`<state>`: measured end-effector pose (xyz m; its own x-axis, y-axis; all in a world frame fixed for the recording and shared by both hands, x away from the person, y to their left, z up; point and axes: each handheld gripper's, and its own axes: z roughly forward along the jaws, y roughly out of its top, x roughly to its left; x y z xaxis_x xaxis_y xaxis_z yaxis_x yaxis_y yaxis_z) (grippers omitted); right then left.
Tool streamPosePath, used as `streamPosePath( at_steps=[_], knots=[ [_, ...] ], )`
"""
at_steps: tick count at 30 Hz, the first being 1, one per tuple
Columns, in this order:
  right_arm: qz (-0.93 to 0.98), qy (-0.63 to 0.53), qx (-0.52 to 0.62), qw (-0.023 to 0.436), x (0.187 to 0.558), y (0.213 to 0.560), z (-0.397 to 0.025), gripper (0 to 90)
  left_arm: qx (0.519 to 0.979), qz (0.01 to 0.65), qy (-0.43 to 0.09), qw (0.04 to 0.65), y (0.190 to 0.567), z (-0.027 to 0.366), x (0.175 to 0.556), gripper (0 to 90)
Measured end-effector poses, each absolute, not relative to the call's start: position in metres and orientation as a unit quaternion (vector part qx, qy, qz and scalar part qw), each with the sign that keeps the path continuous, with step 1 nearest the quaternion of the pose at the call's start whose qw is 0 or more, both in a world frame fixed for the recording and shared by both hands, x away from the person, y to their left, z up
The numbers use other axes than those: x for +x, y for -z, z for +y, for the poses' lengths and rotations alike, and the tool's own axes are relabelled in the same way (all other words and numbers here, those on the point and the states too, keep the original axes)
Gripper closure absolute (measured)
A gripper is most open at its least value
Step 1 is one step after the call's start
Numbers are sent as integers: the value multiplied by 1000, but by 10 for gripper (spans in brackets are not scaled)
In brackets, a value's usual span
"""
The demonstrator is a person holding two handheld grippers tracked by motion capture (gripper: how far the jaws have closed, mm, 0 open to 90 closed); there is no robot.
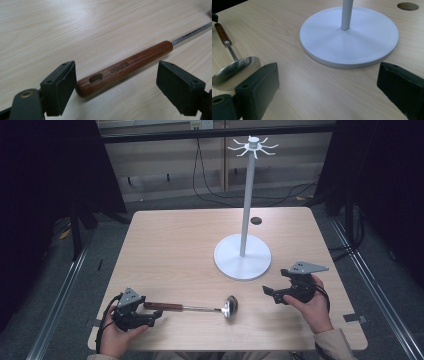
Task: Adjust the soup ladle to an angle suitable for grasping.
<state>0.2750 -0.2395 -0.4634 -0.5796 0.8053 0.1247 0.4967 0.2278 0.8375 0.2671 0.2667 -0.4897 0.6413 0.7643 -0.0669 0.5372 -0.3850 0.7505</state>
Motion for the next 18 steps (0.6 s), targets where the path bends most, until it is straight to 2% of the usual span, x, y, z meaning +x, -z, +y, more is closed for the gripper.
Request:
streamPosePath(
  at_steps=[10, 14, 17, 18],
  knots=[
    [770, -460, 410, 166, 282, 460, -228, 42, 811, 408, -153, 390, 486, 276, 262, 201],
    [770, -462, 407, 164, 285, 459, -225, 43, 808, 411, -158, 391, 483, 281, 258, 271],
    [771, -465, 403, 163, 287, 458, -223, 45, 810, 413, -160, 384, 482, 283, 256, 363],
    [771, -465, 403, 163, 287, 458, -223, 45, 812, 414, -165, 376, 482, 284, 256, 363]
  ],
)
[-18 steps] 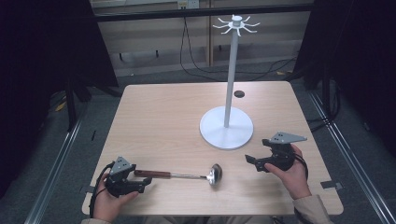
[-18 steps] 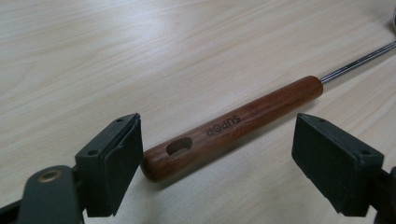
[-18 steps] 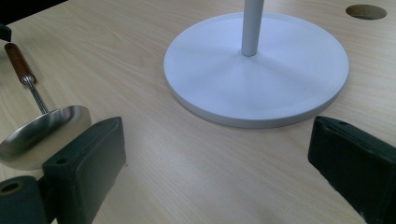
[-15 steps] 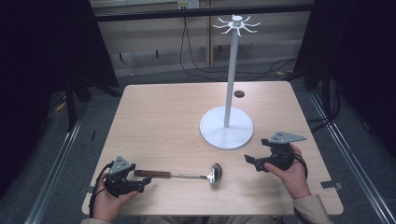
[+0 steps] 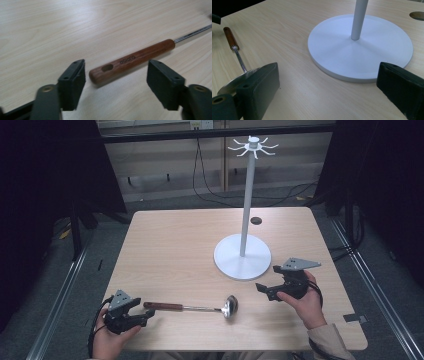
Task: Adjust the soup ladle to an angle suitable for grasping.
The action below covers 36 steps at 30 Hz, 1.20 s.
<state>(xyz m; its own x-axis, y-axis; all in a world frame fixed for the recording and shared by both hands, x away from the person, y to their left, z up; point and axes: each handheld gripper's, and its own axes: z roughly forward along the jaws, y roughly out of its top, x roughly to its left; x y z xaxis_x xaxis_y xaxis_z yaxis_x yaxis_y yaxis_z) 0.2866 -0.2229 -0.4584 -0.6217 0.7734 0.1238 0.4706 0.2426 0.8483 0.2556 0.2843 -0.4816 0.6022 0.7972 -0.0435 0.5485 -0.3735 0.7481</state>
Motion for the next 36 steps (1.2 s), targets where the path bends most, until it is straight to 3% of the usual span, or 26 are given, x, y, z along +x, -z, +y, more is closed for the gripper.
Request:
streamPosePath(
  at_steps=[1, 11, 23, 29, 36],
  knots=[
    [772, -466, 401, 162, 288, 458, -221, 45, 812, 416, -165, 374, 481, 286, 255, 454],
    [775, -466, 395, 161, 289, 458, -217, 47, 792, 449, -165, 380, 479, 300, 255, 716],
    [776, -466, 393, 164, 287, 458, -217, 48, 767, 475, -161, 400, 484, 293, 269, 694],
    [775, -466, 394, 166, 286, 458, -218, 48, 783, 455, -166, 389, 483, 281, 272, 699],
    [772, -467, 398, 167, 284, 457, -221, 49, 783, 456, -159, 391, 478, 286, 270, 900]
  ],
)
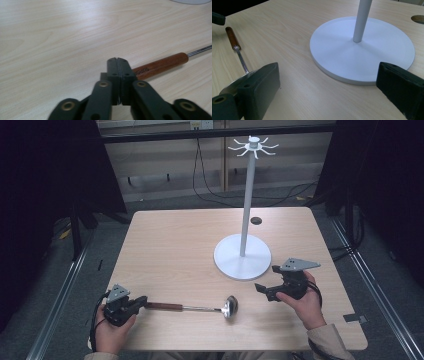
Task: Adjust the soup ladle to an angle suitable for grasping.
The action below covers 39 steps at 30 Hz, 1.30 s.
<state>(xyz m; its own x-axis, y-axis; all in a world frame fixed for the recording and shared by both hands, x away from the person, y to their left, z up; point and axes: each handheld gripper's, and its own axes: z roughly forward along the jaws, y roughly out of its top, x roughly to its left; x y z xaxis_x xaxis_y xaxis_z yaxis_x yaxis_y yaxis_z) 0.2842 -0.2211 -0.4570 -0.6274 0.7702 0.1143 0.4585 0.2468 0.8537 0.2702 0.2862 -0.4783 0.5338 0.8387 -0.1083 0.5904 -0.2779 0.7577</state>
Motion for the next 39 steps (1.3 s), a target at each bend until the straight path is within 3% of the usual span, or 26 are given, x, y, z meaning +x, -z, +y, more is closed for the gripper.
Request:
streamPosePath(
  at_steps=[11, 29, 39],
  knots=[
    [775, -466, 392, 167, 284, 457, -220, 50, 786, 474, -157, 364, 488, 301, 272, 900],
    [773, -469, 392, 170, 284, 455, -221, 49, 799, 451, -116, 381, 495, 279, 275, 900],
    [768, -471, 397, 174, 281, 455, -227, 49, 788, 457, -140, 387, 489, 281, 278, 900]
  ],
)
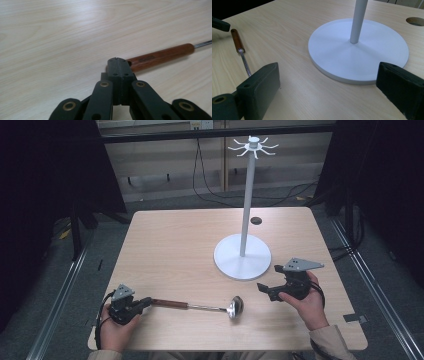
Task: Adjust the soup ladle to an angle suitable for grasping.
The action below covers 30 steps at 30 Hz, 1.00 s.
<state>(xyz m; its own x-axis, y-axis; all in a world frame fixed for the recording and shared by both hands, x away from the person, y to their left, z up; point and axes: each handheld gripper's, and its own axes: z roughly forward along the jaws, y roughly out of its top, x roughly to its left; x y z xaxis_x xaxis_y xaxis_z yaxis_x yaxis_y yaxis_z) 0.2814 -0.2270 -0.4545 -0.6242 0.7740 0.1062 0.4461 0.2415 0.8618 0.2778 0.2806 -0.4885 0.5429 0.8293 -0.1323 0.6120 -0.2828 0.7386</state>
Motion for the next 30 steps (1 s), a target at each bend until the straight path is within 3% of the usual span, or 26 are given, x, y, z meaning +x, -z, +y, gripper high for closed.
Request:
streamPosePath(
  at_steps=[9, 22, 30],
  knots=[
    [766, -468, 404, 176, 277, 455, -231, 50, 782, 477, -139, 375, 500, 290, 292, 900],
    [760, -470, 410, 182, 274, 453, -238, 49, 803, 447, -111, 378, 500, 258, 289, 900],
    [758, -469, 414, 186, 273, 451, -240, 49, 802, 448, -127, 374, 497, 228, 278, 900]
  ],
)
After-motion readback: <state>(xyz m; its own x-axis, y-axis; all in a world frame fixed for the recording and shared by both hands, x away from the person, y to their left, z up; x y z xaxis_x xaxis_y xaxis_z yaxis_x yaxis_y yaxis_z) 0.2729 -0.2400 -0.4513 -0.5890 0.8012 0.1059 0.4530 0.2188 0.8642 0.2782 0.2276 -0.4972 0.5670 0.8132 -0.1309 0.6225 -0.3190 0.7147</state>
